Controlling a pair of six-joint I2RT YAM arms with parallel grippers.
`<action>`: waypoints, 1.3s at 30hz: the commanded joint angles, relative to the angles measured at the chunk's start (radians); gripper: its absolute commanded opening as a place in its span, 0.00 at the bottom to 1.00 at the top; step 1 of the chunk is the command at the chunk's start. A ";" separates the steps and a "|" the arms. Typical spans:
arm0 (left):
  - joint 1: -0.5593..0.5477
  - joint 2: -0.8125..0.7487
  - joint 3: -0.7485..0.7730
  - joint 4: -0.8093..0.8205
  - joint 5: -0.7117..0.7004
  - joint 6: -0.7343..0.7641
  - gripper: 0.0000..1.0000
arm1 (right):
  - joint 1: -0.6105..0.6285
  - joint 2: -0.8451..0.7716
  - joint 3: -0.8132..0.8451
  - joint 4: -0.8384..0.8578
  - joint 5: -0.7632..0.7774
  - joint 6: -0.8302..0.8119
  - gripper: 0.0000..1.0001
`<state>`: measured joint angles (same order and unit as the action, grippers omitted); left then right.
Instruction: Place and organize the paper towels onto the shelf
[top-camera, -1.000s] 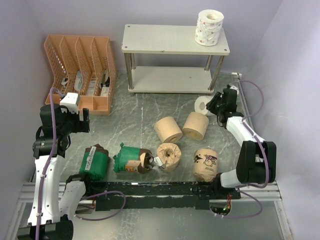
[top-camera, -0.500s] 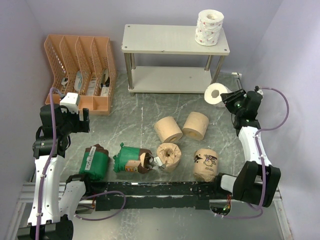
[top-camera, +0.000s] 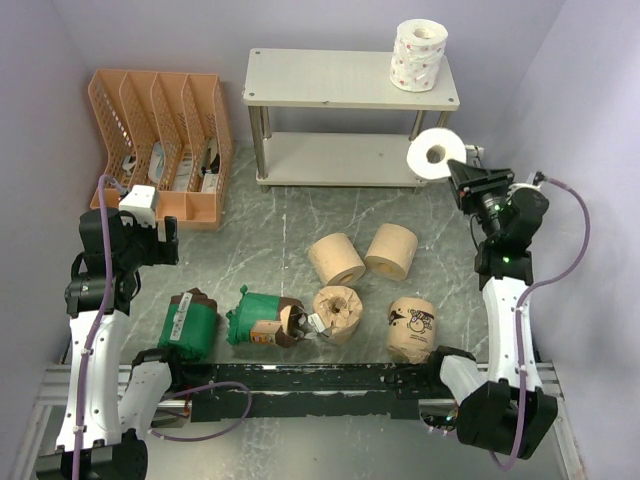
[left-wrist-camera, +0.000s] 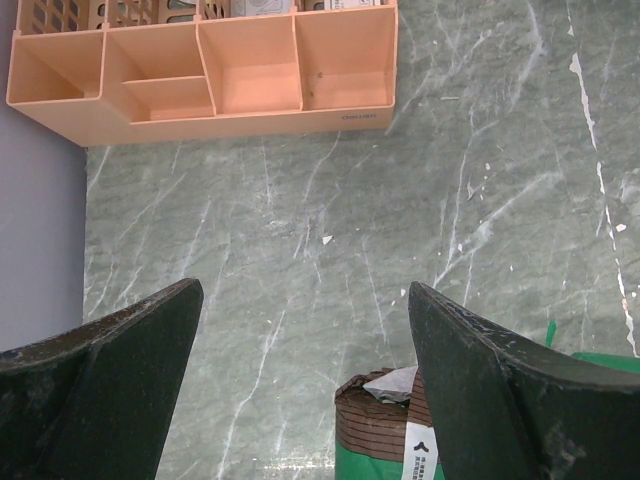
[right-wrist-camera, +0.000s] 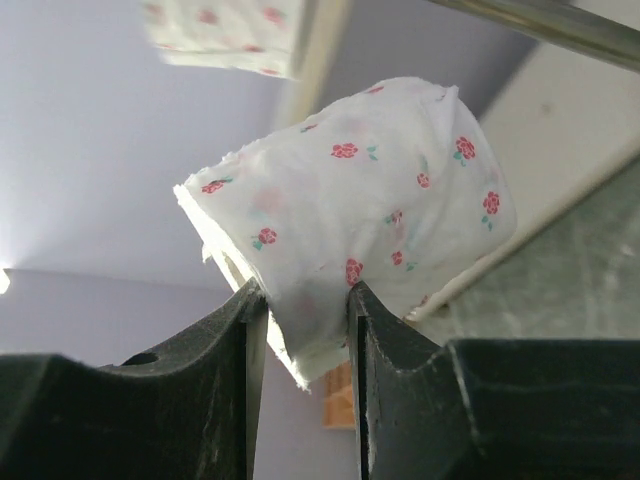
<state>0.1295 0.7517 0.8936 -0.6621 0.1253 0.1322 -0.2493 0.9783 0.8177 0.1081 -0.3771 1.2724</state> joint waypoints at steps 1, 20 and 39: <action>0.015 -0.002 0.019 0.013 0.017 0.008 0.95 | 0.036 -0.035 0.153 -0.023 0.060 0.134 0.00; 0.041 0.003 0.019 0.011 0.045 0.015 0.95 | 0.390 0.450 0.766 -0.021 0.310 0.104 0.00; 0.057 0.013 0.020 0.009 0.045 0.015 0.95 | 0.431 0.741 1.069 -0.106 0.341 0.076 0.07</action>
<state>0.1768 0.7620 0.8936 -0.6621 0.1440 0.1421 0.1780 1.7248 1.8221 -0.0418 -0.0601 1.3590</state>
